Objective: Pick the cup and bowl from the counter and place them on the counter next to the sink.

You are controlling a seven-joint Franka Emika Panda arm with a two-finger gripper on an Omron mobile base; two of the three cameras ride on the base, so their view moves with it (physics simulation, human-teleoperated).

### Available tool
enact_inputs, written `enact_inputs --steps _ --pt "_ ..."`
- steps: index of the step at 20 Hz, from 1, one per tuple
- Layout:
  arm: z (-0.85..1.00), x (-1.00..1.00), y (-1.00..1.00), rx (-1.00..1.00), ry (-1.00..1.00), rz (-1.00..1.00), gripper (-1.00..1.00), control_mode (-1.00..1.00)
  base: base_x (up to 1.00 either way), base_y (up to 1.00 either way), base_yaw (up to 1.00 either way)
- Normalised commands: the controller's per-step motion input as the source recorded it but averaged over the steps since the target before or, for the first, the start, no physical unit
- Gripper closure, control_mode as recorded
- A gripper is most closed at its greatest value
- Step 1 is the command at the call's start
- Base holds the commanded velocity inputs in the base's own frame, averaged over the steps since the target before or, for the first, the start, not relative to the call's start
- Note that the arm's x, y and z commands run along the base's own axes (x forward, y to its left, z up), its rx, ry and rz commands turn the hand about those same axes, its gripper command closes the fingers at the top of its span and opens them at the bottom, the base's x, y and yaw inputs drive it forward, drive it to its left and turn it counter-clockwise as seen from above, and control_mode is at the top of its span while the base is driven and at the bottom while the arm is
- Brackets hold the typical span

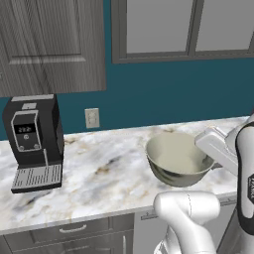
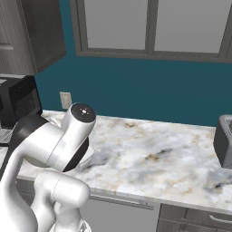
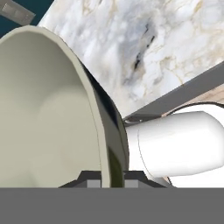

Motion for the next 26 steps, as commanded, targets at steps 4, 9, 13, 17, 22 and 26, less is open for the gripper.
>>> enact_inputs --steps 4,9,13,17,22,26 --pt "0.0 0.0 0.0 0.0 0.0 0.0 1.0 -1.0 0.0 0.0 0.0" --pt "0.0 0.0 0.0 0.0 0.0 0.0 1.0 1.0 0.0 0.0 0.0" --pt "0.0 0.0 0.0 0.0 0.0 0.0 1.0 1.0 -0.77 0.0 0.0" --pt "0.0 0.0 0.0 0.0 0.0 0.0 1.0 1.0 -0.99 0.02 0.0" --pt "0.0 0.0 0.0 0.0 0.0 0.0 1.0 1.0 -0.08 -0.02 0.2" --pt "0.0 0.0 0.0 0.0 0.0 0.0 1.0 1.0 -0.13 0.0 0.77"
